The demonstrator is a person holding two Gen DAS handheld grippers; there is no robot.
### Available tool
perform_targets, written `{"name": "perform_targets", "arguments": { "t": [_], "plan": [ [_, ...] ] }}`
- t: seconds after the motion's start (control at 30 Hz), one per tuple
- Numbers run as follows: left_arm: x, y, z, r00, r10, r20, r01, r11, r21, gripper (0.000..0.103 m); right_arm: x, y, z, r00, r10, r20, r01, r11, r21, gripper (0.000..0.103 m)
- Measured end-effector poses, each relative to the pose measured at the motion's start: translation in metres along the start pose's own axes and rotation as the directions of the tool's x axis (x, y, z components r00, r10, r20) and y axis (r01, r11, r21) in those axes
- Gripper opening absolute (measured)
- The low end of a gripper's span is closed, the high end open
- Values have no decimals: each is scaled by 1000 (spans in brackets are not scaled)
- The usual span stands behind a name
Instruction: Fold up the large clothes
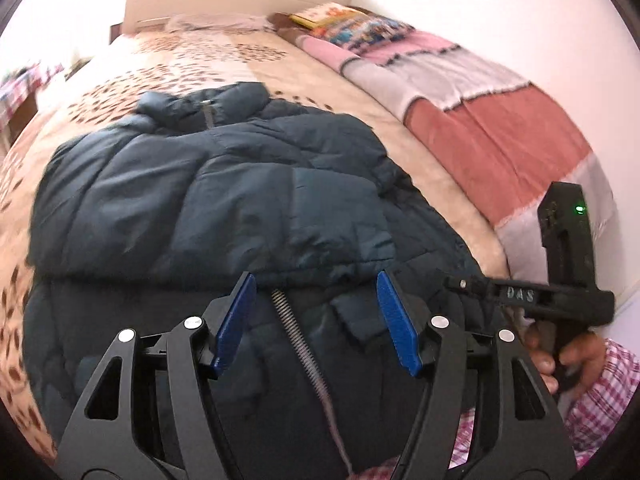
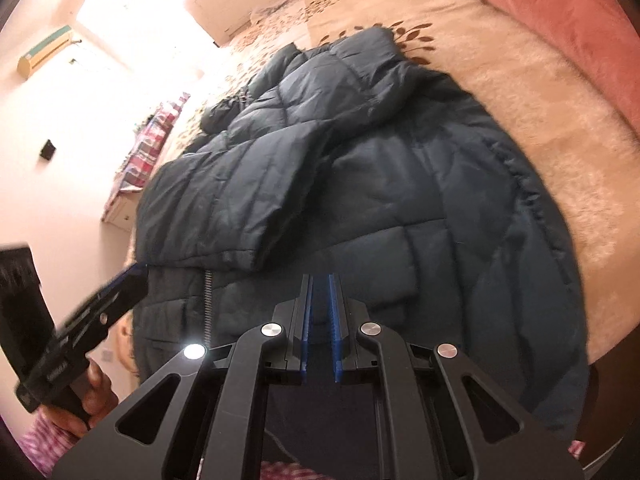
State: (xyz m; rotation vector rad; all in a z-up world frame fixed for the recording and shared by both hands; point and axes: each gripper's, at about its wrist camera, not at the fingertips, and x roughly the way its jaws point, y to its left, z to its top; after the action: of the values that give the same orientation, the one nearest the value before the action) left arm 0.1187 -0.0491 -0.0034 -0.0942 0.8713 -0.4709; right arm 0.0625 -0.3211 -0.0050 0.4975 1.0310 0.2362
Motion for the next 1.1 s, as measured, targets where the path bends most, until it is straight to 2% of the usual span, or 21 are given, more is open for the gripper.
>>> {"name": "perform_targets", "arguments": {
  "t": [0.2,0.23,0.3,0.37,0.43,0.5,0.53,0.57,0.6,0.63,0.73,0.8,0.9,1.0,1.1],
  "plan": [
    [-39,54,-31,993,110,45,-103,985,-137,62,14,16,20,999,36,-24,-35,999,27,12],
    [-47,65,-37,990,132,48,-123,978,-168,62,19,19,24,999,36,-28,-36,999,30,38],
    [-59,83,-48,984,169,49,-154,962,-225,62,24,24,30,999,32,-12,-31,999,37,82],
    [-71,103,-61,979,200,48,-178,940,-290,62,29,30,38,999,24,33,-25,999,32,80],
    [-77,117,-70,975,217,43,-189,921,-341,62,38,37,46,1000,8,21,-8,1000,15,67],
    [-82,130,-77,972,232,40,-199,902,-383,62,53,39,55,999,-37,-10,38,999,24,60],
    [-83,133,-79,971,237,39,-203,897,-393,62,59,38,57,998,-62,-23,63,998,32,47],
    [-83,138,-81,969,242,39,-206,890,-407,62,66,36,60,995,-89,-33,90,995,41,41],
    [-83,140,-82,969,243,40,-205,886,-415,62,70,35,62,995,-97,-38,99,994,38,24],
    [-84,143,-83,969,244,41,-205,884,-421,62,72,35,65,994,-104,-38,105,994,31,11],
    [-81,146,-83,969,244,42,-204,884,-420,62,59,39,76,997,-79,20,79,997,0,4],
    [-79,146,-82,969,245,39,-207,887,-413,62,43,47,89,991,-93,94,97,994,-48,4],
    [-75,147,-80,970,240,37,-203,884,-420,62,32,49,108,981,-124,150,136,988,-68,4],
    [-71,144,-78,971,236,33,-202,887,-416,62,45,46,118,972,-185,147,201,975,-97,4],
    [-69,139,-77,969,246,26,-216,893,-396,62,69,32,112,966,-250,68,255,962,-95,4]
  ]
}}
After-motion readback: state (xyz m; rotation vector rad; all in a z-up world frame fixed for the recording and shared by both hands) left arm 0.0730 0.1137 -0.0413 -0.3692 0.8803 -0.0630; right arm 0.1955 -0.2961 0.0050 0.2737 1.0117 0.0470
